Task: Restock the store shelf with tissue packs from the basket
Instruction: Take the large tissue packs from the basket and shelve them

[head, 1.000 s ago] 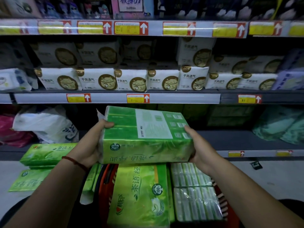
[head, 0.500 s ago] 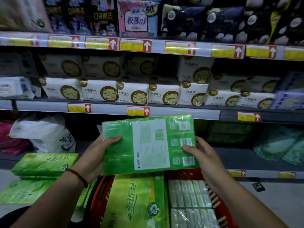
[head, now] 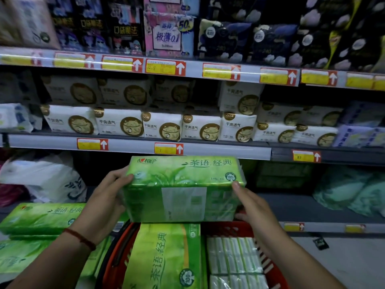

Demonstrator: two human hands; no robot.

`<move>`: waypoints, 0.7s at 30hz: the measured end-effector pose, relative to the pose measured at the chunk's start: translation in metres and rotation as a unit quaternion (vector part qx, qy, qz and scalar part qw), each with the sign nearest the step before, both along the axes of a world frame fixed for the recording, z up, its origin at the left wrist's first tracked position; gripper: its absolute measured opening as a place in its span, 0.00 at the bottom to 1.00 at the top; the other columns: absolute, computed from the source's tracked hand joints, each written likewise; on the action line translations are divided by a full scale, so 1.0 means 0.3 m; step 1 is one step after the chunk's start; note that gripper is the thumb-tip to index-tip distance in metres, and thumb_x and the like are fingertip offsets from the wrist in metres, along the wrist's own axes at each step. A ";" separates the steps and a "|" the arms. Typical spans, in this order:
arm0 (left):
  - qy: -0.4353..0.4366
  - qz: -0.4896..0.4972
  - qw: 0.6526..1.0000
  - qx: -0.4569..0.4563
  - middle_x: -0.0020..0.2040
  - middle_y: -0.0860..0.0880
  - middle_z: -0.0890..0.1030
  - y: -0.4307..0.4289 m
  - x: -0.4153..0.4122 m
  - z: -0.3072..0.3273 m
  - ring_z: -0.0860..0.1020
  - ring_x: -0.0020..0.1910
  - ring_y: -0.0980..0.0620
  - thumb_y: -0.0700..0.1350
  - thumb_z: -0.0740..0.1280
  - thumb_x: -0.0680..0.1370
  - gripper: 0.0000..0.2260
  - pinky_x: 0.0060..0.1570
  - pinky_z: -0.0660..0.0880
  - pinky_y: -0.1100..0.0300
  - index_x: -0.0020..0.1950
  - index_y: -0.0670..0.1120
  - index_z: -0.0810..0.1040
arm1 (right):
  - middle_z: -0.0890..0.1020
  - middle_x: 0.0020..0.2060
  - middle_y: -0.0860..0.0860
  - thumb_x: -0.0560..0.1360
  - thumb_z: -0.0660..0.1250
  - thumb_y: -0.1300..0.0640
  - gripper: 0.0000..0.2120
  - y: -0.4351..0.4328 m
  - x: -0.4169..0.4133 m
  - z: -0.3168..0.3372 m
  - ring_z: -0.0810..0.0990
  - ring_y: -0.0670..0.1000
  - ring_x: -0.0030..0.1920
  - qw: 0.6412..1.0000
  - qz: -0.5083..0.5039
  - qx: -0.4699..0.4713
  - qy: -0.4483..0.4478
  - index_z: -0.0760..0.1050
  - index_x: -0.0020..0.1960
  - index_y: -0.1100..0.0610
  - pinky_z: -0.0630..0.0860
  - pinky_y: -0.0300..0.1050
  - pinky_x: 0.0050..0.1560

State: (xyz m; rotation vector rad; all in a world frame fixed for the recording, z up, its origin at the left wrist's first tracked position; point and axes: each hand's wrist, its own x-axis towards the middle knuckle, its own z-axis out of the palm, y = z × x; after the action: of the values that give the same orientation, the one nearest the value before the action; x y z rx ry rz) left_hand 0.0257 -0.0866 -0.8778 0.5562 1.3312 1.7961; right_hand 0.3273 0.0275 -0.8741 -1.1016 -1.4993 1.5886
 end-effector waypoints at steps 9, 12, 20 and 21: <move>0.089 -0.047 0.994 -0.036 0.64 0.47 0.83 -0.014 0.034 -0.037 0.82 0.61 0.43 0.32 0.61 0.80 0.22 0.59 0.77 0.45 0.71 0.49 0.74 | 0.86 0.54 0.39 0.77 0.73 0.47 0.12 0.020 0.044 0.001 0.84 0.40 0.57 1.000 0.009 0.002 -0.026 0.83 0.60 0.44 0.75 0.51 0.67; 0.154 -0.094 0.983 -0.040 0.64 0.49 0.84 -0.005 0.063 -0.039 0.82 0.63 0.48 0.27 0.62 0.78 0.25 0.61 0.80 0.52 0.69 0.49 0.77 | 0.87 0.54 0.45 0.75 0.75 0.56 0.13 0.058 0.070 -0.008 0.85 0.49 0.57 0.998 0.008 0.017 -0.054 0.84 0.59 0.49 0.77 0.58 0.66; 0.227 -0.131 0.964 -0.051 0.61 0.50 0.85 0.151 0.203 -0.061 0.84 0.58 0.52 0.25 0.69 0.73 0.26 0.49 0.81 0.63 0.68 0.44 0.79 | 0.86 0.53 0.50 0.75 0.73 0.66 0.15 0.227 0.206 -0.053 0.85 0.47 0.50 0.994 -0.018 0.007 -0.108 0.79 0.59 0.55 0.80 0.35 0.41; 0.226 -0.131 0.964 -0.056 0.59 0.50 0.86 0.184 0.234 -0.067 0.85 0.56 0.51 0.26 0.70 0.73 0.25 0.48 0.82 0.63 0.67 0.44 0.80 | 0.86 0.53 0.50 0.75 0.72 0.67 0.15 0.253 0.235 -0.067 0.85 0.47 0.50 0.993 -0.019 0.004 -0.118 0.79 0.59 0.55 0.79 0.35 0.40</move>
State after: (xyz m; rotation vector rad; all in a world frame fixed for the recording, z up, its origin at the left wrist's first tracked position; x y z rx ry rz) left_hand 0.0959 -0.0313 -0.8980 1.0728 1.5616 1.4150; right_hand 0.3976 0.1034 -0.8941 -1.3438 -1.6226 1.4649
